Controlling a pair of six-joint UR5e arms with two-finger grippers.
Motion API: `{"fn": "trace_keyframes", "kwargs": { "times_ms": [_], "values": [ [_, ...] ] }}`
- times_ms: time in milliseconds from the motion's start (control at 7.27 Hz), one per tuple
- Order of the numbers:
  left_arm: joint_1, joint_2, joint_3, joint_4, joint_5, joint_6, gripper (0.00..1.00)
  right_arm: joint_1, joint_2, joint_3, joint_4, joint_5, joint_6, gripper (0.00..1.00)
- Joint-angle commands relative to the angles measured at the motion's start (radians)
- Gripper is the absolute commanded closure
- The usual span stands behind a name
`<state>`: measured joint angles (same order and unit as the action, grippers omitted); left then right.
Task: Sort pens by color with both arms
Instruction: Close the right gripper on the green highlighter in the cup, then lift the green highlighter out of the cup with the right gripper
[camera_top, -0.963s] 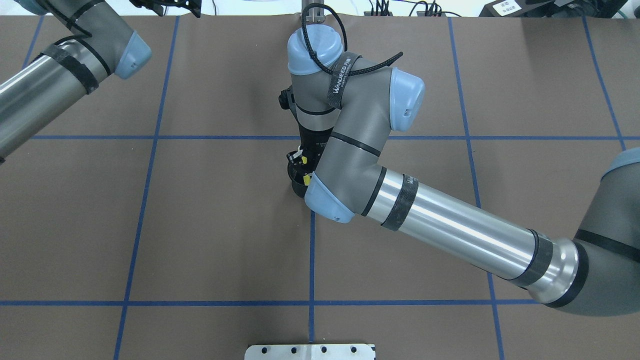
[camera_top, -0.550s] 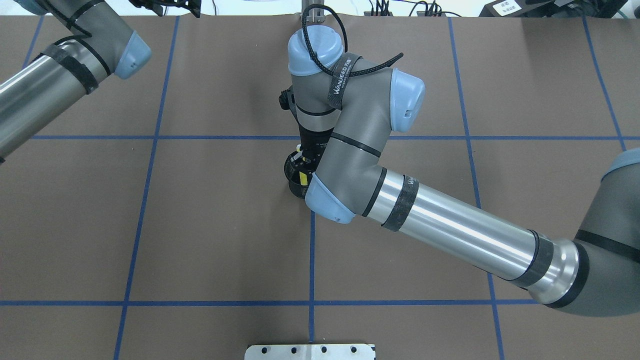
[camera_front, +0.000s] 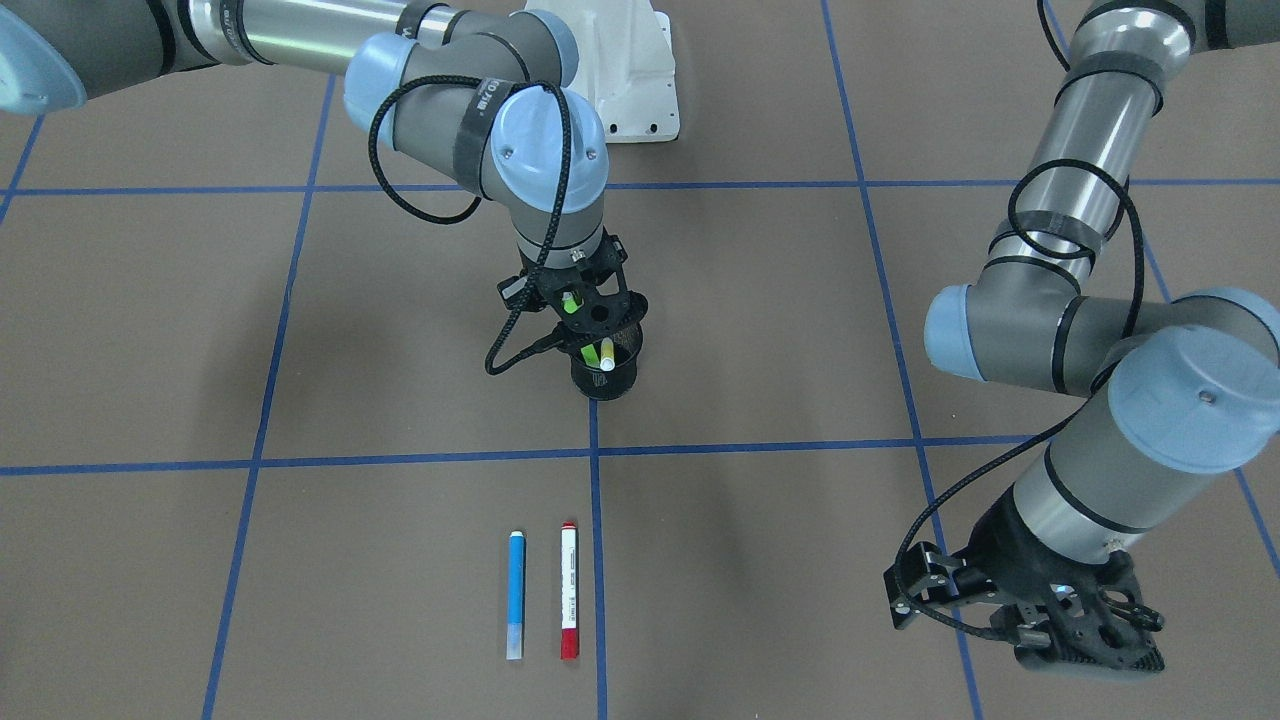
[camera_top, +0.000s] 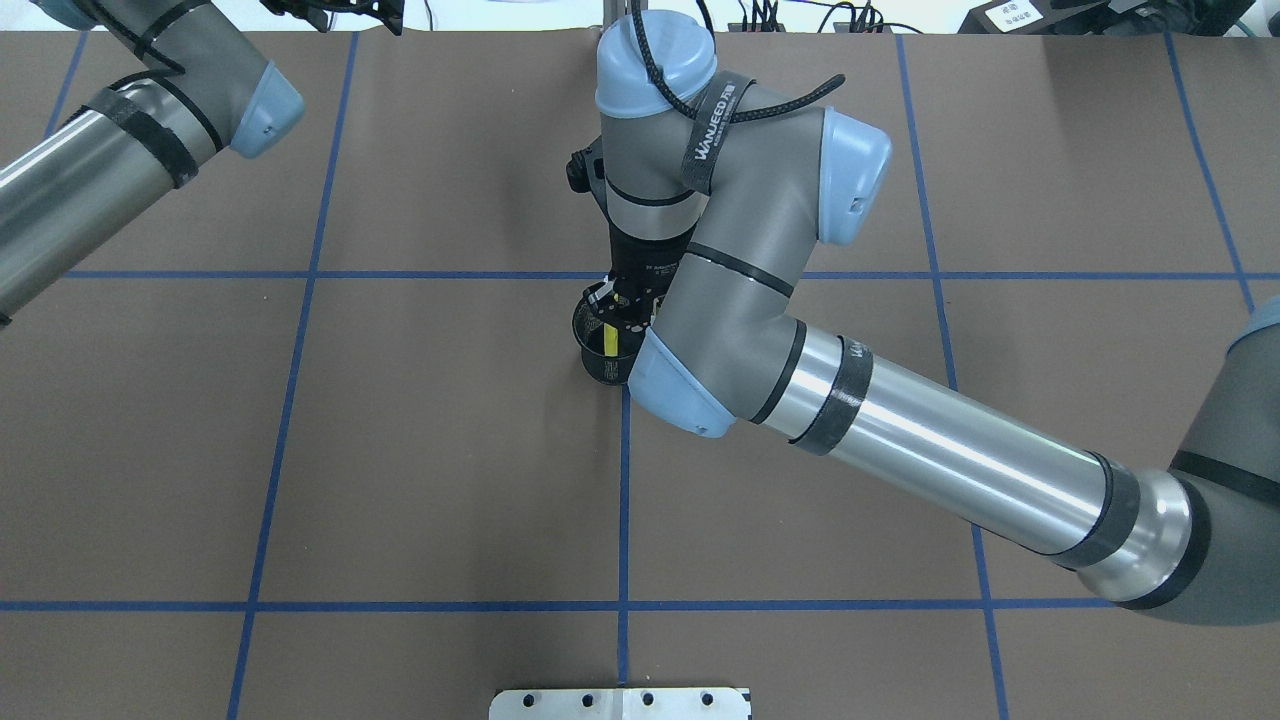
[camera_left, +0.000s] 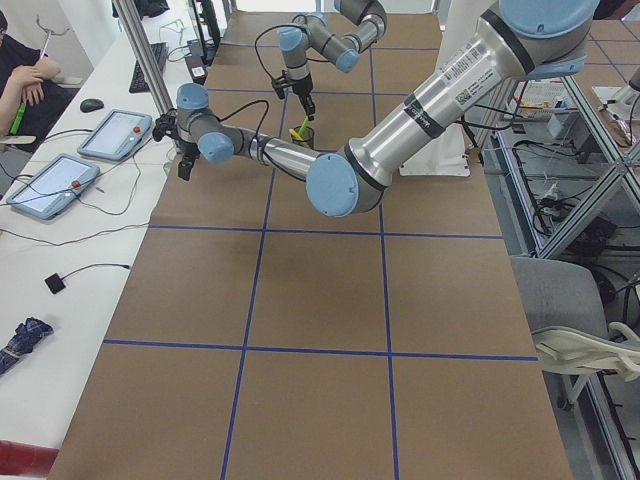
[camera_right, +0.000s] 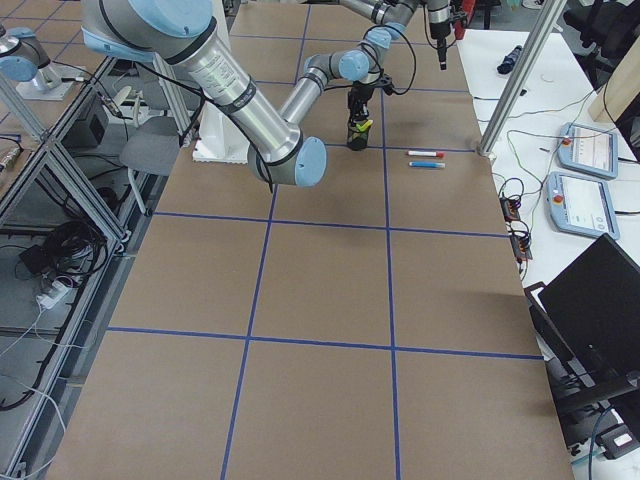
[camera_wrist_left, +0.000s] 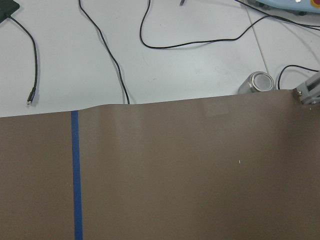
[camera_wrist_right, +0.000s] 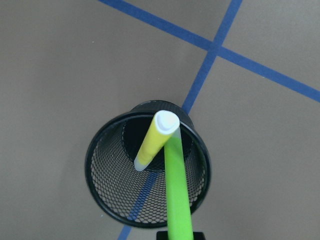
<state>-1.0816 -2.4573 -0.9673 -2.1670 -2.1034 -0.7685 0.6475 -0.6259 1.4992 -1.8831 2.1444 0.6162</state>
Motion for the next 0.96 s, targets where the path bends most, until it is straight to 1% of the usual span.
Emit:
{"fn": "trace_keyframes", "kwargs": {
  "times_ms": [0,138,275,413,550,688,825],
  "values": [
    [0.0,-0.002,-0.001,-0.001,-0.001,-0.002,0.01,0.02,-0.018,0.143,-0.094,0.003,0.004,1.0],
    [0.0,-0.002,-0.002,-0.001,-0.001,-0.003,0.01,0.032,-0.037,0.198,-0.097,0.002,0.035,1.0],
    [0.0,-0.002,-0.004,-0.001,-0.001,-0.005,0.01,0.046,-0.034,0.223,-0.082,-0.006,0.119,1.0],
    [0.0,0.0,-0.004,-0.001,-0.001,-0.003,0.01,0.053,-0.04,0.217,0.052,-0.024,0.233,1.0],
    [0.003,0.0,-0.004,-0.001,-0.001,-0.003,0.01,0.049,-0.052,0.195,0.161,-0.099,0.363,1.0],
    [0.005,0.0,-0.002,-0.001,-0.001,-0.003,0.01,0.029,-0.046,0.14,0.261,-0.2,0.434,1.0],
    [0.006,0.001,-0.002,-0.001,0.0,-0.002,0.01,0.03,-0.041,0.049,0.373,-0.215,0.506,1.0]
  ]
}}
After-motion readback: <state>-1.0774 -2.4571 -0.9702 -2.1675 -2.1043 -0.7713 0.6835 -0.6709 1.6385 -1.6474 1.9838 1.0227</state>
